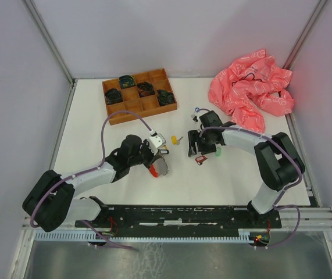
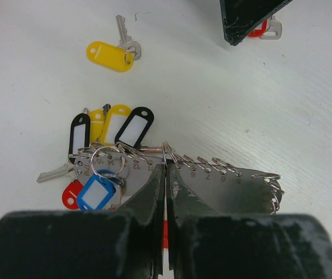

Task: Put the keys on the keyring

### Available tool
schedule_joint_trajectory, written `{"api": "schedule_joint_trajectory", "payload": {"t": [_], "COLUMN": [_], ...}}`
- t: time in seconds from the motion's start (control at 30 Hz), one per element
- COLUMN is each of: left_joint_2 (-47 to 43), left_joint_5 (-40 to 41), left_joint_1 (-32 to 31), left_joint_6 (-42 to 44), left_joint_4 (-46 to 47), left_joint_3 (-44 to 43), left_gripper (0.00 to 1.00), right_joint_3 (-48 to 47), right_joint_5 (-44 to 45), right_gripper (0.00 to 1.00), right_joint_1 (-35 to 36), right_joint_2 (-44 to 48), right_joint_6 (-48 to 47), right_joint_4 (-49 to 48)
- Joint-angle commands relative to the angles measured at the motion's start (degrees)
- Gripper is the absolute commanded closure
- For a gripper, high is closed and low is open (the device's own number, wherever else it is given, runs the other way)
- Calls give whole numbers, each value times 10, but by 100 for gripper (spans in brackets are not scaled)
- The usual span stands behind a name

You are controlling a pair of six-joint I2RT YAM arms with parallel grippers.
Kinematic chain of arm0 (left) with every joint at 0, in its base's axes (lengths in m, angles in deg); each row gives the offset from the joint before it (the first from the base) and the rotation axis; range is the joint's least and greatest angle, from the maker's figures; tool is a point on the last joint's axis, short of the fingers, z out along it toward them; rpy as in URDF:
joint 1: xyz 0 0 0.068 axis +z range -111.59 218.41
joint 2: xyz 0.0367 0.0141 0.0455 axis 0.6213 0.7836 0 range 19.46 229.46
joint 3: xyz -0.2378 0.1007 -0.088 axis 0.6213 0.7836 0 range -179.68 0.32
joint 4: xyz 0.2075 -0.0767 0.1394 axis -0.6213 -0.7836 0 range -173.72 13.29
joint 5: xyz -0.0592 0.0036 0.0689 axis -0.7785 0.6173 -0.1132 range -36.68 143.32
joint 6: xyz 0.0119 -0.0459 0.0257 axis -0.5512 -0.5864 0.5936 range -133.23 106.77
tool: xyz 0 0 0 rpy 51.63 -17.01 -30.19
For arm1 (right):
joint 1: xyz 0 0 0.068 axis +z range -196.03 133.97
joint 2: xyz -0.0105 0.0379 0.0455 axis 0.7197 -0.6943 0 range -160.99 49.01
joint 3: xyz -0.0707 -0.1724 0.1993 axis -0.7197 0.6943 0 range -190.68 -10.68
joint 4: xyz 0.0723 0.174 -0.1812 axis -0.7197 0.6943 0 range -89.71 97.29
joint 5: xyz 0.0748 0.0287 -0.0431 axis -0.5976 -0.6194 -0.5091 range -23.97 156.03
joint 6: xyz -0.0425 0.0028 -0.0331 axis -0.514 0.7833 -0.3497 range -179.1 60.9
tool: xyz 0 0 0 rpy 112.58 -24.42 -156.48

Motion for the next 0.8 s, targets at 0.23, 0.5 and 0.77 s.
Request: {"api": "schedule_joint_trajectory", "payload": {"t": [0.23, 0.5, 0.77], "left_joint_2": [7, 1, -3], "left_joint_5": [-24, -27, -25], "left_joint_1": [-2, -2, -2], "left_joint_6": [-11, -9, -10], "left_joint_4": [21, 18, 18], "left_joint_3": [-29, -28, -27], "left_gripper": [97, 97, 97], "right_joint_3": [88, 77, 36], "right_joint_5": [-20, -2, 38], "right_gripper": [24, 25, 27], "right_joint_1": [17, 83, 117], "right_joint_2": [73, 71, 67], "right_joint_6": [34, 60, 37], "right_joint_4": [18, 4, 41]}}
